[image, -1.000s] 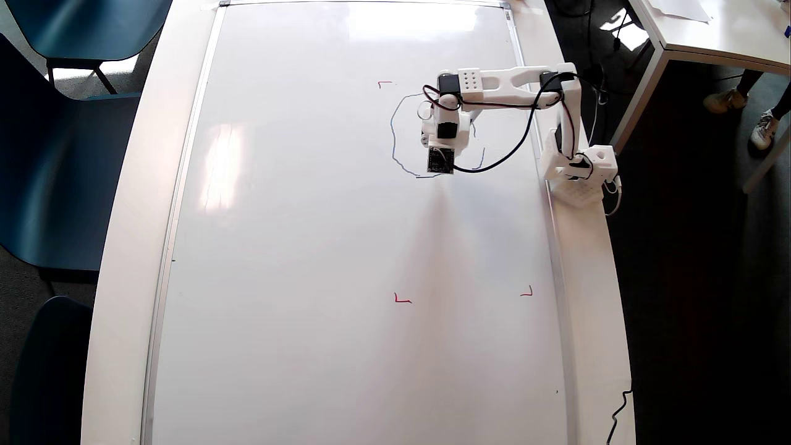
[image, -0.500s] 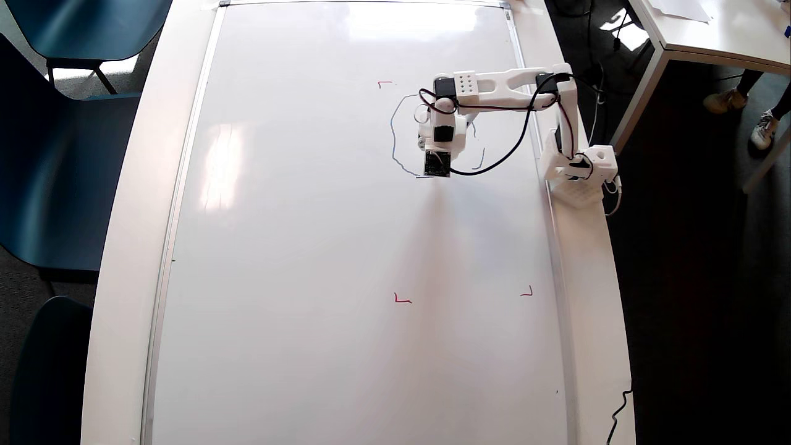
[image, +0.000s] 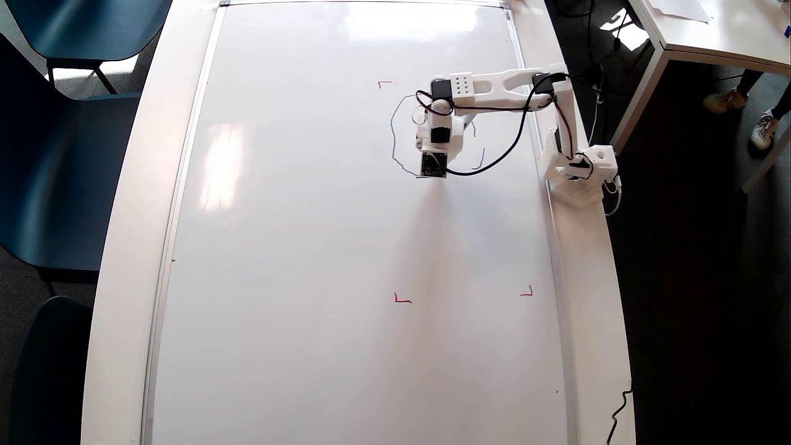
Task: Draw on a whiteboard a robot head using a pen attached to the gripper
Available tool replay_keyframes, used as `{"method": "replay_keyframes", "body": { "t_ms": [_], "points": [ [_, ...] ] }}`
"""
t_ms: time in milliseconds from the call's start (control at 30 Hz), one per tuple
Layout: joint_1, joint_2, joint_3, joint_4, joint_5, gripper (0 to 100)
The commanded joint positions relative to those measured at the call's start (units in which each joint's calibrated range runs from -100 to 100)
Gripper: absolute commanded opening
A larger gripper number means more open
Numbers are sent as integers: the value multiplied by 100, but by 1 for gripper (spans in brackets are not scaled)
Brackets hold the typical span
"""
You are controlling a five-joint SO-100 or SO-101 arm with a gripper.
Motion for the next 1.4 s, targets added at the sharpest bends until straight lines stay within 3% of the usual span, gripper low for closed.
{"method": "replay_keyframes", "body": {
  "t_ms": [0, 700, 1200, 1367],
  "points": [
    [53, 65, -198, -159, 23, 1],
    [267, 543, -970, -142, 60, 1],
    [517, 384, -833, 32, 205, 1],
    [488, 6, -125, -29, 259, 1]
  ]
}}
